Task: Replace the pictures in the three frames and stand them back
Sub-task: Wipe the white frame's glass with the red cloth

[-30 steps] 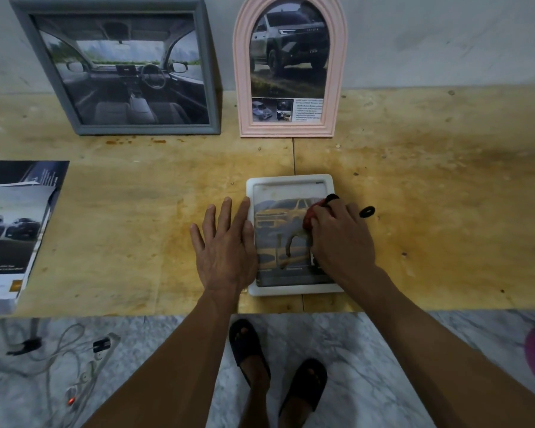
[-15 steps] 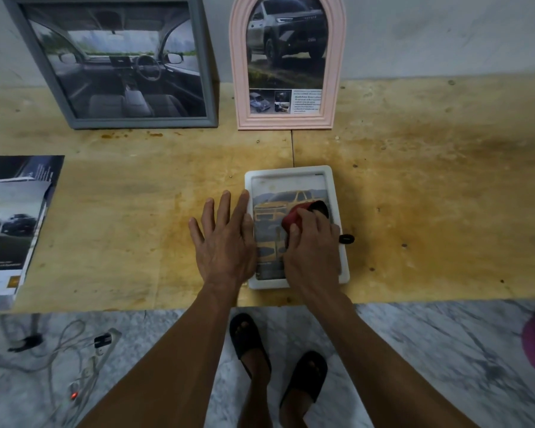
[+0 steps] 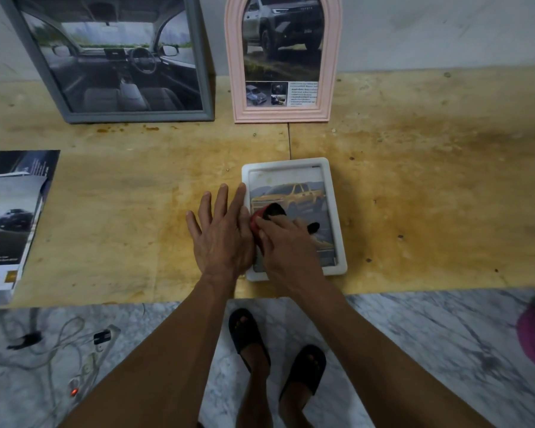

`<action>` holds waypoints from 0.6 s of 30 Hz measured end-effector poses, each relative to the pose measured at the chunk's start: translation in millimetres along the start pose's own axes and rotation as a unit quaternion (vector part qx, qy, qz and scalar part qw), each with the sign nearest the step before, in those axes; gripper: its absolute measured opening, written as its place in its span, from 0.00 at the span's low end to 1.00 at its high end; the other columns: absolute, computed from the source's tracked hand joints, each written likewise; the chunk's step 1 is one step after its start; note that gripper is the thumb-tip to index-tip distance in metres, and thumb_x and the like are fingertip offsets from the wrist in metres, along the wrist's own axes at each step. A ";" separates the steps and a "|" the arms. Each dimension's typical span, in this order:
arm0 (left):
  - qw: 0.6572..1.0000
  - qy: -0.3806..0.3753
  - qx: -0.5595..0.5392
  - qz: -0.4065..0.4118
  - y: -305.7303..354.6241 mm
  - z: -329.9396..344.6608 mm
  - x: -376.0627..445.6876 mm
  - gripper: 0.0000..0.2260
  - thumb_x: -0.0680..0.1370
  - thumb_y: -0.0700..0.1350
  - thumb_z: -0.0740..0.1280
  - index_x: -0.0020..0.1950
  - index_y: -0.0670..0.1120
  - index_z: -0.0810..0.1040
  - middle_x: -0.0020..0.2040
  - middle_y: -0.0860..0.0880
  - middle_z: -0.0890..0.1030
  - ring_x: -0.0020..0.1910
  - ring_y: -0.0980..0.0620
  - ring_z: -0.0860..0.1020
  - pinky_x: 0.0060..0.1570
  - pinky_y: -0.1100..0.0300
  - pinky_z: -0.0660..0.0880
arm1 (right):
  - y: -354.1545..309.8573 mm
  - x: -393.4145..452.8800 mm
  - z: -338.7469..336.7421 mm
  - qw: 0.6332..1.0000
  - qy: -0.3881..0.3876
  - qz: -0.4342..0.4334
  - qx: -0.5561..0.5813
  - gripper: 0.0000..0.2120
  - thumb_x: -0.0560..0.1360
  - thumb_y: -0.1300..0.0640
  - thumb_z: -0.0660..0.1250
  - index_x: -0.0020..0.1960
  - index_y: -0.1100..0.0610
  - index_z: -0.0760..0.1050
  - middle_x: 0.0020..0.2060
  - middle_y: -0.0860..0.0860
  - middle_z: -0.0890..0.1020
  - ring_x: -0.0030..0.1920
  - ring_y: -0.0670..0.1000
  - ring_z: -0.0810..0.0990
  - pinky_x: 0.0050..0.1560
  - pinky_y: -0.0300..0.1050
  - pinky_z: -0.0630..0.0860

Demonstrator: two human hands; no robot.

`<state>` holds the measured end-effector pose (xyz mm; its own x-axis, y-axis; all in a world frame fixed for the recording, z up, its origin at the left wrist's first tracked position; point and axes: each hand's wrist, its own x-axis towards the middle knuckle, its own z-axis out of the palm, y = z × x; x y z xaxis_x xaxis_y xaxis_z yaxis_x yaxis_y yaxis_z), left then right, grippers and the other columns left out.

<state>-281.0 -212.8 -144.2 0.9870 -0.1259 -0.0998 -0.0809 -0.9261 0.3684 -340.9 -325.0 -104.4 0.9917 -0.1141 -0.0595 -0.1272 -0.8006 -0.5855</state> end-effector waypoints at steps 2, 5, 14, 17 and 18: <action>1.000 -0.001 -0.002 0.001 0.2 -1.7 -0.5 0.23 0.84 0.57 0.45 0.80 0.62 0.55 0.81 0.56 0.55 0.81 0.48 0.47 0.76 0.38 0.44 | 6.8 -1.8 -3.0 0.998 -0.023 -0.041 -0.035 0.15 0.79 0.59 0.62 0.65 0.54 0.75 0.59 0.53 0.75 0.53 0.57 0.71 0.51 0.47 0.69; 1.000 0.000 -0.002 0.000 0.7 -1.6 0.8 0.22 0.85 0.57 0.46 0.80 0.62 0.56 0.81 0.56 0.56 0.81 0.49 0.48 0.76 0.38 0.44 | 16.7 -4.3 -10.9 0.993 -0.056 -0.066 -0.074 0.14 0.76 0.59 0.68 0.61 0.54 0.76 0.59 0.54 0.73 0.54 0.58 0.72 0.49 0.53 0.76; 1.000 0.012 -0.003 0.007 -1.4 0.6 1.0 0.21 0.85 0.57 0.47 0.79 0.62 0.57 0.81 0.55 0.58 0.80 0.48 0.49 0.76 0.37 0.45 | 49.8 -11.3 -39.8 0.982 -0.026 -0.026 -0.186 0.12 0.76 0.56 0.67 0.59 0.56 0.76 0.58 0.54 0.74 0.54 0.57 0.76 0.45 0.52 0.79; 1.000 0.013 -0.004 0.008 -3.1 1.0 -0.2 0.21 0.85 0.57 0.47 0.79 0.62 0.57 0.81 0.55 0.58 0.80 0.48 0.49 0.76 0.37 0.45 | 59.5 -16.8 -45.8 0.984 0.048 0.026 -0.168 0.15 0.79 0.51 0.56 0.59 0.56 0.75 0.54 0.54 0.76 0.50 0.57 0.79 0.39 0.48 0.77; 1.000 0.013 -0.004 0.008 -3.3 1.1 -0.7 0.21 0.85 0.57 0.47 0.79 0.62 0.57 0.81 0.55 0.57 0.81 0.48 0.49 0.76 0.37 0.45 | 61.3 -21.4 -46.4 0.984 0.089 0.039 -0.151 0.15 0.80 0.52 0.54 0.59 0.57 0.74 0.52 0.55 0.77 0.48 0.58 0.79 0.37 0.48 0.75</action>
<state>-281.6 -210.0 -146.4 0.9887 -0.1322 -0.0704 -0.0963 -0.9212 0.3771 -370.8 -398.9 -101.5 0.9630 -0.2615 0.0647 -0.2288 -0.9207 -0.3163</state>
